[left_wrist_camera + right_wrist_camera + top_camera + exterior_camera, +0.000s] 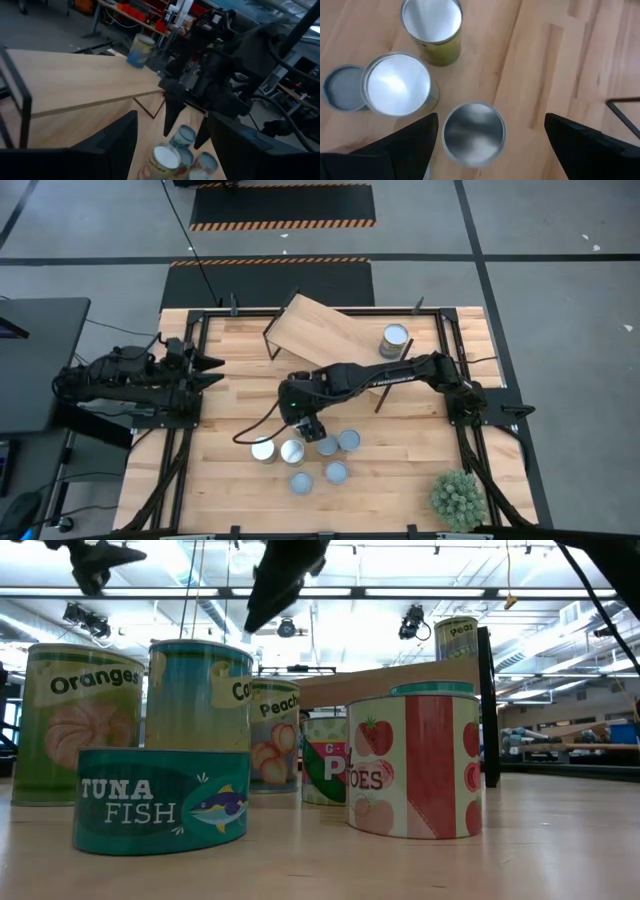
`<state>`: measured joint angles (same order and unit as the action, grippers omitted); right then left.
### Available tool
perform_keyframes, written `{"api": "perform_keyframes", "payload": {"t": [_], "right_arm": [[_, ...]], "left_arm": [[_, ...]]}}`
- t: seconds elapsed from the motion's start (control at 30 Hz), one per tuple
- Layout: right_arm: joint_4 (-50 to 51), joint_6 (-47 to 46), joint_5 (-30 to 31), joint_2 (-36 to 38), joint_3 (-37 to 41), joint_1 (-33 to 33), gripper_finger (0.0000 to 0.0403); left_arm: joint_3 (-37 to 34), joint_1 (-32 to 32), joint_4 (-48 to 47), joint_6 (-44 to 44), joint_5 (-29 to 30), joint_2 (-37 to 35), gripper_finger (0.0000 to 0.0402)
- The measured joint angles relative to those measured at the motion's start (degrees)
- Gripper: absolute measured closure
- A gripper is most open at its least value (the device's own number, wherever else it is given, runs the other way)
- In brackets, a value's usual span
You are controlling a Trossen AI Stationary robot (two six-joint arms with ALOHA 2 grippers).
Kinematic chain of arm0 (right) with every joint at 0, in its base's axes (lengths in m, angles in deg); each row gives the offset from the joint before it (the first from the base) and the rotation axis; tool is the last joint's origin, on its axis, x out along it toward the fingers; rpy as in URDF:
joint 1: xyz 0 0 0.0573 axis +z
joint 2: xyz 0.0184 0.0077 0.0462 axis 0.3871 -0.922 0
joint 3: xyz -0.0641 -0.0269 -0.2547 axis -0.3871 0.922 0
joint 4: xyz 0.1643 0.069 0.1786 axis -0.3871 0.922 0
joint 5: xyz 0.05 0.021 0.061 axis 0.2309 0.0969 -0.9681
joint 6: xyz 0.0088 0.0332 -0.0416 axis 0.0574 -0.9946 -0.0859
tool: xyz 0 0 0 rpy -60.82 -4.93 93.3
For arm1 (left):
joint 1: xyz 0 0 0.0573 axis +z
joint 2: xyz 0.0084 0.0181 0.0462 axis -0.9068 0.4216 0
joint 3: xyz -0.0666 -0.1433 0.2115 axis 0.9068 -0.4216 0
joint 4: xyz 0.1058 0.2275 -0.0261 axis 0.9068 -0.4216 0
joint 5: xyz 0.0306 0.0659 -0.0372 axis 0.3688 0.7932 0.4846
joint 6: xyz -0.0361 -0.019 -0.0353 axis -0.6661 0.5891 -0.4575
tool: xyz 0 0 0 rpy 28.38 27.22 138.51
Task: Pick and place cans onto a shelf
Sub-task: Put the canned peaches on the shelf
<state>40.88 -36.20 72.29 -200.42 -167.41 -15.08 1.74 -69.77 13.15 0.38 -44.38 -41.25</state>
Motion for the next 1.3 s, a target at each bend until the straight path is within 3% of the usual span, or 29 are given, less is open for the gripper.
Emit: {"api": "perform_keyframes", "payload": {"t": [0.57,0.83,1.3], "right_arm": [[-9.6,7.3,-2.8,0.1,11.1,0.0,0.0031],[-11.3,8.8,-3.6,0.2,13.6,-0.1,0.0031],[-13.2,6.6,-3.5,0.8,14.6,-0.6,0.0031]], "left_arm": [[-1.6,0.0,-1.2,-0.1,4.3,-2.8,0.0155],[-1.6,0.0,-1.3,-0.2,7.2,-2.8,0.0155],[-1.6,0.0,-2.2,-1.6,7.3,-2.7,0.0155]]}}
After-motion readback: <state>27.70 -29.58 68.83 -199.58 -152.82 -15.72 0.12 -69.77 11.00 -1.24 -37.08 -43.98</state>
